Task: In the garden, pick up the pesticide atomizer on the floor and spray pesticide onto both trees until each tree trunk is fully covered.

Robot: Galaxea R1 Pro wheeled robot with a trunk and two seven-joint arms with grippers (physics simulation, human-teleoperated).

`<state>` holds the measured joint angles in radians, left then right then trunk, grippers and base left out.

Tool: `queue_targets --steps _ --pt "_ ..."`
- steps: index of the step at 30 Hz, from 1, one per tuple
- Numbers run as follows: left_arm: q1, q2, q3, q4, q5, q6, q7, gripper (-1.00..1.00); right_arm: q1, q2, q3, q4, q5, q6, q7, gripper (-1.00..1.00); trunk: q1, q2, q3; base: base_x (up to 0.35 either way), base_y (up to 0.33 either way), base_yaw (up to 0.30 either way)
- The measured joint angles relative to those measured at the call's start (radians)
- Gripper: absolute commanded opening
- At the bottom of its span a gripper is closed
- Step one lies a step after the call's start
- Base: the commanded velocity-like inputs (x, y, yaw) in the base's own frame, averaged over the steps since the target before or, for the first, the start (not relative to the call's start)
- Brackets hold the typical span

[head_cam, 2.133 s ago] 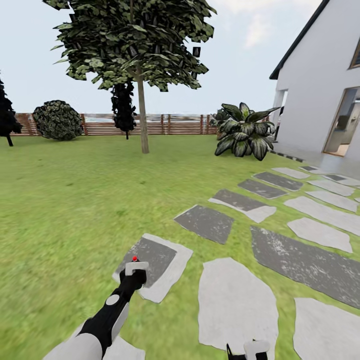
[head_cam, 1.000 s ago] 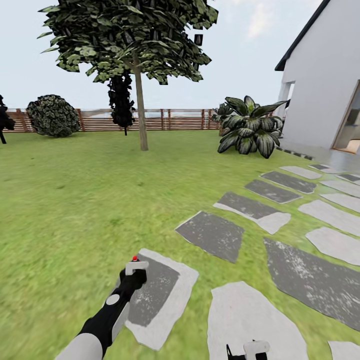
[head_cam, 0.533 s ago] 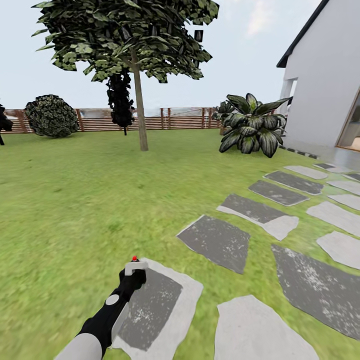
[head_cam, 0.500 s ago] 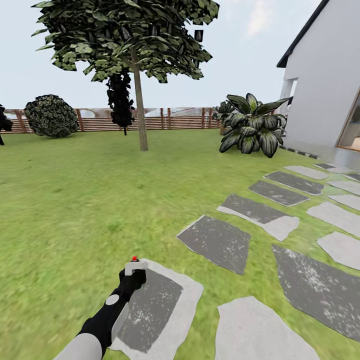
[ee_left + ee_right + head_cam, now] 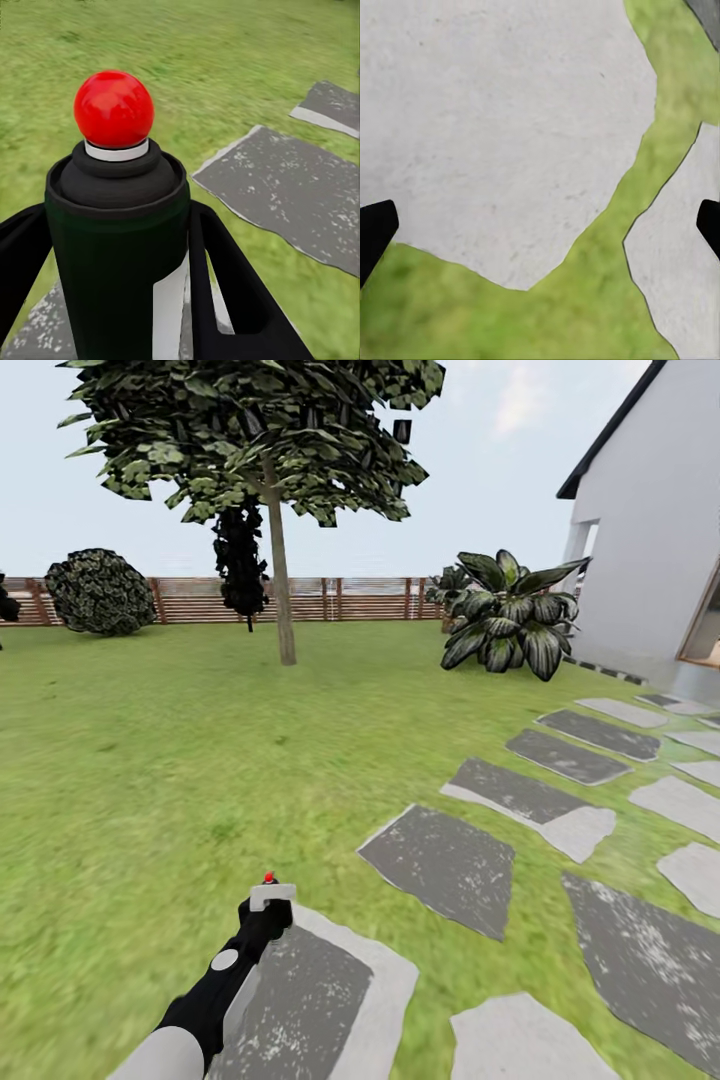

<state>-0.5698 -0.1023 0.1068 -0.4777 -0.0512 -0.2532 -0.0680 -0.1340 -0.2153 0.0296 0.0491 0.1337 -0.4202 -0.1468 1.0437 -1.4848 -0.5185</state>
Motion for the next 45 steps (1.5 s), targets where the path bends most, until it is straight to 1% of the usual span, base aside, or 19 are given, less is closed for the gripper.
queue_targets --steps 5,8,10,14,20,40,45 --pt "0.0 -0.001 0.0 0.0 0.0 0.0 0.0 -1.0 0.001 0.012 0.0 0.0 0.0 0.0 0.001 1.0 0.0 0.0 0.0 0.35 0.071 0.0" --pt "0.0 0.0 0.0 0.0 0.0 0.0 0.0 -1.0 0.001 0.027 0.0 0.0 -0.001 0.0 0.001 1.0 0.0 0.0 0.0 0.35 0.071 0.0" --pt "0.0 -0.001 0.0 0.0 0.0 0.0 0.0 -1.0 0.001 0.044 0.001 0.0 0.0 0.0 0.001 1.0 0.0 0.0 0.0 0.35 0.071 0.0" --pt "0.0 -0.001 0.0 0.0 0.0 0.0 0.0 -1.0 0.001 0.057 0.0 0.0 -0.001 0.0 0.001 1.0 0.0 0.0 0.0 0.35 0.07 0.0" --pt "0.0 -0.001 0.0 0.0 0.0 0.0 0.0 -1.0 0.001 0.061 0.0 0.0 -0.001 0.0 0.001 1.0 0.0 0.0 0.0 0.35 0.071 0.0" --pt "0.0 0.0 0.002 0.003 -0.001 0.0 0.0 -1.0 0.001 0.063 0.0 0.0 -0.002 -0.001 0.001 1.0 0.001 0.0 0.0 0.35 0.07 0.0" --pt "0.0 -0.001 0.001 0.003 -0.001 0.0 0.0 -1.0 0.0 0.067 0.001 -0.022 -0.003 -0.008 0.001 1.0 0.0 0.0 0.0 0.35 0.07 0.0"
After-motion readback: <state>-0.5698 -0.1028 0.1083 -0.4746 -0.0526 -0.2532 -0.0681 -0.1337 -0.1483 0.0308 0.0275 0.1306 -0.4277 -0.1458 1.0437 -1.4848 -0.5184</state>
